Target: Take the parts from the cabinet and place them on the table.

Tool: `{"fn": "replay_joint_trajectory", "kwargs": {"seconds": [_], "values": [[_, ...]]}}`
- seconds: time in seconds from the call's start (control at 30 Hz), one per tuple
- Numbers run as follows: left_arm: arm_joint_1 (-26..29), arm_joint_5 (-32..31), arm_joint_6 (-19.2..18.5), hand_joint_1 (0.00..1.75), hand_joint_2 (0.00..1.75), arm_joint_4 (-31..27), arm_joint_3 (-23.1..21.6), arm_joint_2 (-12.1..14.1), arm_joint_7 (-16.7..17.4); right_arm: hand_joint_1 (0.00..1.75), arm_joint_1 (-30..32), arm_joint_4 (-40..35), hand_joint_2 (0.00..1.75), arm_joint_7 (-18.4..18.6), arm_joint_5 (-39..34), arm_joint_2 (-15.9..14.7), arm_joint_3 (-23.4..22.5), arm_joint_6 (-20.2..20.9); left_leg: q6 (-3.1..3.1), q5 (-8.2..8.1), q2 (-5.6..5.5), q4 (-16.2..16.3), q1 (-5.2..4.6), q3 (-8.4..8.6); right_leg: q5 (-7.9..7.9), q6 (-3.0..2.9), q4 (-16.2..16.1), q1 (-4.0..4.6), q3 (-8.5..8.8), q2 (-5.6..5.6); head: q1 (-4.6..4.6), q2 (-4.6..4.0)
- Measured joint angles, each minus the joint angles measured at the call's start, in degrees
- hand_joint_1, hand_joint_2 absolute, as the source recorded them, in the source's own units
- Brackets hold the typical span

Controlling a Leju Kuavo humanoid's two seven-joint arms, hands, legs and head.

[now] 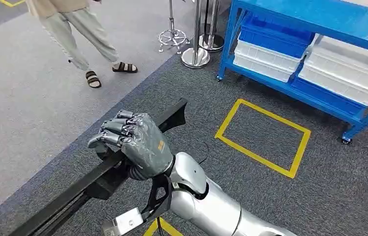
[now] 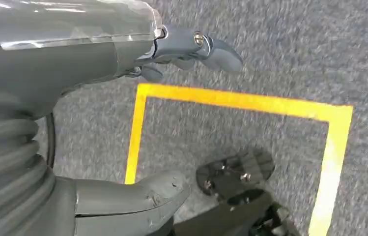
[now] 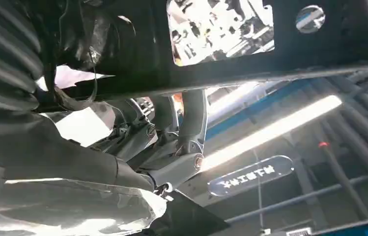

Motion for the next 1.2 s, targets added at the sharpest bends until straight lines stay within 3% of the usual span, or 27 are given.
{"fn": "replay_joint_trajectory", "kwargs": {"seconds": [0.03,0.07,0.1,0.17,0.2,0.27,0.3,0.33,0.37,0.4,0.5,0.53,0.57,0.6,0.67,0.7,0.77,0.8,0.83,0.87,0.93,1.0,1.03,1.07,1.1,1.17,1.2], "values": [[0.14,0.00,0.00,0.00,1.75,0.00,0.00,0.07,0.00,1.75,-0.07,0.02,1.75,0.02,0.00,0.09,0.00,0.00,-0.07,-0.66,2.14,0.92,-0.07,-0.37,0.24,-0.29,-0.39,0.02,0.34,-1.04,0.00,0.02],[0.08,-0.02,-0.02,0.00,1.75,0.00,0.00,0.07,0.04,1.75,-0.18,-0.02,1.75,0.02,0.00,0.24,0.00,-0.02,-0.26,-2.66,5.08,3.63,-0.32,-1.63,0.34,-0.73,-0.58,0.04,0.39,-1.65,-0.11,0.02],[-0.11,-0.02,-0.04,0.00,1.75,-0.02,0.00,0.07,0.04,1.75,-0.23,-0.13,1.75,0.02,0.00,0.24,-0.02,-0.02,-0.53,-4.91,6.55,7.82,-0.25,-3.58,0.34,-0.75,-0.58,0.19,0.33,-2.50,-0.09,0.00],[-0.19,-0.07,-0.04,0.00,1.75,-0.02,0.00,0.07,0.07,1.75,0.02,-0.11,1.75,0.04,0.00,0.16,0.00,0.00,-0.91,-8.40,7.64,16.68,-0.03,-7.62,0.22,-0.93,-0.46,0.45,0.26,-4.37,-0.09,0.02],[-0.10,-0.09,-0.04,0.00,1.75,-0.02,-0.02,0.07,0.15,1.75,0.05,-0.11,1.75,0.06,0.00,0.16,0.00,0.02,-1.01,-8.36,7.76,18.17,0.00,-8.26,0.16,-0.96,-0.37,0.47,0.19,-5.17,-0.09,0.02],[0.01,-0.37,-0.07,0.00,1.75,-0.02,-0.02,0.07,0.26,1.75,0.01,-0.11,1.75,0.13,0.07,0.18,0.00,0.04,-1.04,-4.89,8.06,12.71,0.02,-5.14,-0.11,-0.82,-0.14,0.46,0.25,-6.62,-0.11,0.02],[-0.03,-0.42,-0.07,0.00,1.75,-0.02,-0.02,0.07,0.33,1.75,-0.03,-0.13,1.75,0.13,0.17,0.18,0.00,0.06,-0.89,-2.44,8.87,7.06,0.01,-1.98,-0.31,-0.61,0.05,0.45,0.33,-7.25,-0.09,0.02],[-0.15,-0.41,-0.07,0.00,1.75,-0.02,-0.04,0.07,0.35,1.75,-0.11,-0.18,1.75,0.13,0.22,0.22,0.00,0.11,-0.65,-0.90,10.90,1.80,-0.07,0.99,-0.55,-0.36,0.25,0.49,0.43,-7.83,-0.09,0.02],[-0.36,-0.46,-0.07,0.00,1.75,-0.02,-0.09,0.07,0.39,1.75,-0.15,-0.30,1.75,0.13,0.28,0.20,-0.02,0.13,-0.11,-1.92,12.05,0.90,-0.96,1.56,-0.71,-0.06,0.30,1.00,0.34,-8.17,-0.11,0.00],[-0.40,-0.48,-0.05,0.00,1.75,-0.04,-0.20,0.07,0.39,1.75,-0.24,-0.31,1.75,0.17,0.37,0.20,-0.02,0.22,0.62,-1.42,11.18,0.54,-0.80,1.28,-0.73,0.22,0.41,1.04,0.30,-8.59,-0.05,0.00],[-0.22,-0.37,0.00,0.00,1.75,-0.04,-0.33,0.07,0.59,1.75,-0.36,-0.44,1.75,0.26,0.66,0.22,-0.02,0.26,1.52,-1.11,9.58,0.27,-0.79,0.99,-0.67,1.02,0.13,1.24,0.67,-10.01,-0.07,0.02],[-0.16,0.11,-0.22,0.00,1.75,-0.04,-0.31,-0.02,0.59,1.75,-0.43,-0.55,1.75,0.28,0.81,0.22,-0.02,0.26,2.00,-0.74,9.02,-0.12,-0.33,1.22,-1.39,1.54,0.72,0.79,0.54,-8.14,-0.07,0.00],[-0.28,0.24,-0.39,0.00,1.75,-0.04,-0.31,-0.02,0.65,1.75,-0.45,-0.70,1.75,0.28,0.83,0.22,-0.02,0.26,2.33,-0.62,8.50,-0.19,-0.32,1.11,-3.05,1.63,2.71,0.71,-0.32,-5.39,-0.07,0.00],[-0.43,0.42,-0.50,0.00,1.75,-0.04,-0.31,-0.04,0.66,1.75,-0.47,-0.81,1.75,0.28,0.83,0.16,-0.04,0.26,2.59,-0.49,8.11,-0.19,-0.33,0.97,-5.51,1.64,6.75,0.62,-2.13,-3.89,-0.05,0.02],[-0.52,0.77,-0.79,0.00,1.75,-0.04,-0.31,-0.06,0.68,1.75,-0.24,-0.76,1.75,0.35,0.83,-0.13,-0.04,0.26,2.82,-0.38,6.78,-0.15,-0.46,0.71,-9.22,1.71,15.63,0.65,-6.45,-3.03,-0.05,0.00],[-0.44,1.02,-1.09,0.00,1.75,-0.04,-0.31,-0.06,0.70,1.75,-0.20,-0.76,1.75,0.35,0.83,-0.35,-0.04,0.26,2.83,-0.35,5.96,-0.07,-0.50,0.60,-9.40,1.67,18.15,0.65,-7.87,-2.96,-0.07,0.00],[-0.27,1.49,-1.79,0.00,1.75,-0.04,-0.26,-0.04,0.76,1.75,-0.19,-0.76,1.75,0.35,0.83,-0.39,-0.04,0.26,2.81,-0.31,4.38,0.12,-0.50,0.58,-5.75,1.37,14.27,0.65,-6.24,-2.84,-0.07,0.00],[-0.30,1.64,-1.90,0.00,1.75,-0.04,-0.26,-0.06,0.76,1.75,-0.23,-0.79,1.75,0.35,0.83,-0.37,-0.04,0.26,2.76,-0.30,3.43,0.32,-0.50,0.60,-2.64,1.06,8.83,0.66,-3.63,-2.35,-0.07,0.02],[-0.38,1.99,-2.23,0.00,1.75,-0.04,-0.24,-0.08,0.77,1.75,-0.28,-0.81,1.75,0.35,0.83,-0.37,-0.04,0.26,2.65,-0.31,2.65,0.48,-0.50,0.59,-0.26,0.69,3.84,0.69,-1.21,-0.92,-0.07,0.02],[-0.36,2.34,-2.58,0.00,1.75,-0.04,-0.13,-0.26,0.74,1.75,-0.32,-0.77,1.75,0.35,0.85,-0.39,-0.04,0.26,2.46,-0.29,2.21,0.63,-0.47,0.35,-0.59,0.27,1.44,0.59,-0.24,2.27,-0.07,0.00],[-0.48,2.82,-2.67,0.00,1.75,-0.04,0.26,-0.26,0.74,1.75,-0.38,-0.81,1.75,0.35,0.85,-0.35,-0.07,0.26,1.43,-0.03,1.07,0.71,-0.28,-0.37,-0.39,0.45,0.90,0.89,-0.38,1.29,-0.07,0.02],[-0.24,3.02,-2.73,0.00,1.75,-0.04,0.39,-0.26,0.74,1.75,-0.43,-0.81,1.75,0.35,0.87,-0.24,-0.07,0.26,0.53,0.38,-0.14,0.21,-0.16,-0.50,-0.09,-0.05,0.56,1.04,-0.21,0.29,-0.05,0.02],[-0.16,3.06,-2.73,0.00,1.75,-0.04,0.50,-0.15,0.74,1.75,-0.45,-0.83,1.75,0.35,0.87,-0.11,-0.07,0.26,0.48,0.15,0.94,0.64,-0.07,-0.72,0.40,-0.58,-0.28,0.25,0.15,-0.68,-0.07,0.02],[-0.20,3.10,-2.73,0.00,1.75,-0.04,0.55,-0.15,0.74,1.75,-0.46,-0.83,1.75,0.35,0.87,0.02,-0.04,0.28,0.22,-0.83,4.33,1.93,-0.45,-1.25,0.48,-0.79,-0.63,0.39,0.45,-1.31,-0.07,0.00],[-0.37,3.19,-2.73,0.00,1.75,-0.04,0.57,-0.15,0.72,1.75,-0.62,-0.87,1.75,0.35,0.87,0.02,-0.04,0.26,-0.11,-2.99,6.30,5.28,-0.40,-2.87,0.46,-1.15,-0.64,0.47,0.51,-2.19,-0.04,0.02],[-0.59,3.85,-2.99,0.00,1.75,-0.04,0.79,-0.15,0.57,1.75,-0.49,-0.77,1.75,0.37,0.87,0.00,-0.07,0.28,-0.68,-7.19,7.44,14.57,-0.11,-7.30,0.30,-1.34,-0.59,0.67,0.46,-4.08,-0.07,0.02],[-0.53,4.37,-3.45,0.00,1.75,-0.04,1.03,-0.15,0.48,1.75,-0.43,-0.74,1.75,0.37,0.87,0.00,-0.04,0.28,-0.92,-7.94,7.64,17.53,0.01,-8.69,0.24,-1.34,-0.55,0.71,0.41,-4.88,-0.07,0.00]]}}
